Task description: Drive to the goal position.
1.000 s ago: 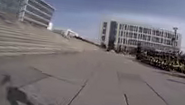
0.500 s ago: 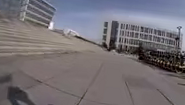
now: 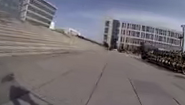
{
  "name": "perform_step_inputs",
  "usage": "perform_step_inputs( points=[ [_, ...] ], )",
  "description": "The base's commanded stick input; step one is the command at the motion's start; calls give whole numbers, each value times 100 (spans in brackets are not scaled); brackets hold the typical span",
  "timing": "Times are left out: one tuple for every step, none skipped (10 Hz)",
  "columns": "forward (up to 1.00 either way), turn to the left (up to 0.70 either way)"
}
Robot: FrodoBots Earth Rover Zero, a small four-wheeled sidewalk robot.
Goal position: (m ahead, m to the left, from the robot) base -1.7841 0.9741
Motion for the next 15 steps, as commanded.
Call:
perform_step_inputs(
  points=[
    [70, 0],
    [70, 0],
    [70, 0],
    [70, 0],
    [70, 0],
    [70, 1],
    [70, 2],
    [70, 0],
    [70, 0],
    [70, 1],
    [70, 3],
    [70, 0],
    [70, 0],
    [70, 6],
    [70, 1]
  ],
)
